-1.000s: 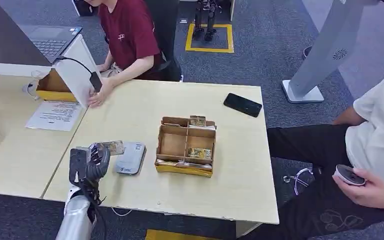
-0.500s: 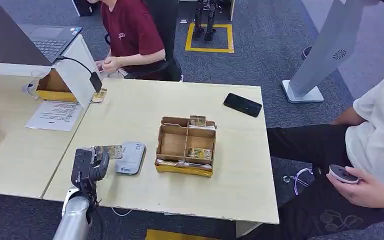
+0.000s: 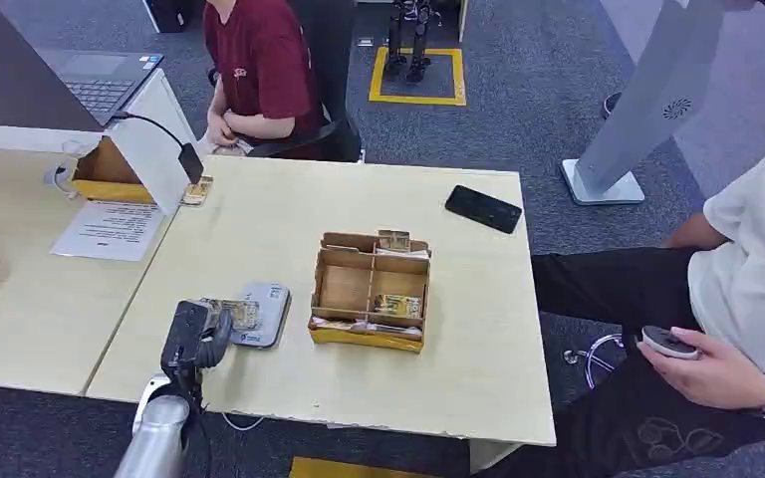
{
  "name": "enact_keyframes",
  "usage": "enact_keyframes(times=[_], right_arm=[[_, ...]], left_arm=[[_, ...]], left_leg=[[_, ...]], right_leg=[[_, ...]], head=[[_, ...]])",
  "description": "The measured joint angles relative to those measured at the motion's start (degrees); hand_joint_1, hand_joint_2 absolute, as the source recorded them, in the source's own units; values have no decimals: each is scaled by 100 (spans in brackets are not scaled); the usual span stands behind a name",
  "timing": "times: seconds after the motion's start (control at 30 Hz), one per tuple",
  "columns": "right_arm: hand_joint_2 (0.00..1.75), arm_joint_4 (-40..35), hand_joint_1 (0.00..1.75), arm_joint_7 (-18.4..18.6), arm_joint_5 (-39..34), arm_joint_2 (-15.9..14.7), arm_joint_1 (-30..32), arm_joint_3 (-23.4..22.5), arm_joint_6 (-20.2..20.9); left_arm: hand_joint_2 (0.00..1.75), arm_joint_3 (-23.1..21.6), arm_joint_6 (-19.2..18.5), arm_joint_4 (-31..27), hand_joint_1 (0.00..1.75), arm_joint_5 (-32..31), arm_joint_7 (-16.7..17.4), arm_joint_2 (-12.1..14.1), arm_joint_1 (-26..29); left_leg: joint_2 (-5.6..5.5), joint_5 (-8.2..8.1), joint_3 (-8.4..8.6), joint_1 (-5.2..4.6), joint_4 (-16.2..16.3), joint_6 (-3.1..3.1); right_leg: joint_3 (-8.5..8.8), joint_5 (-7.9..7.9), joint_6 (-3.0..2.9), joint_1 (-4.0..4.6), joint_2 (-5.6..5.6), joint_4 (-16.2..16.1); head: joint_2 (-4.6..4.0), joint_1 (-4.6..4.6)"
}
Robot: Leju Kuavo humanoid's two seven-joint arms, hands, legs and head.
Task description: Pass the card to the sensor for recognition and then transmit it.
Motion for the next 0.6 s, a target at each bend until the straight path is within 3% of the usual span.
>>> enact_keyframes(times=[0.47,0.6], right_arm=[[175,2,0,-33,-7,0,-2,92,2],[175,4,0,-33,-9,-2,-4,131,2]], left_arm=[[175,-109,382,256,175,-524,137,0,-23],[175,-114,688,382,175,-913,295,-2,-72]], left_leg=[[0,0,2,0,0,0],[0,0,2,0,0,0]], right_leg=[[2,0,0,0,0,0],[2,0,0,0,0,0]], head=[[0,0],[0,0]])
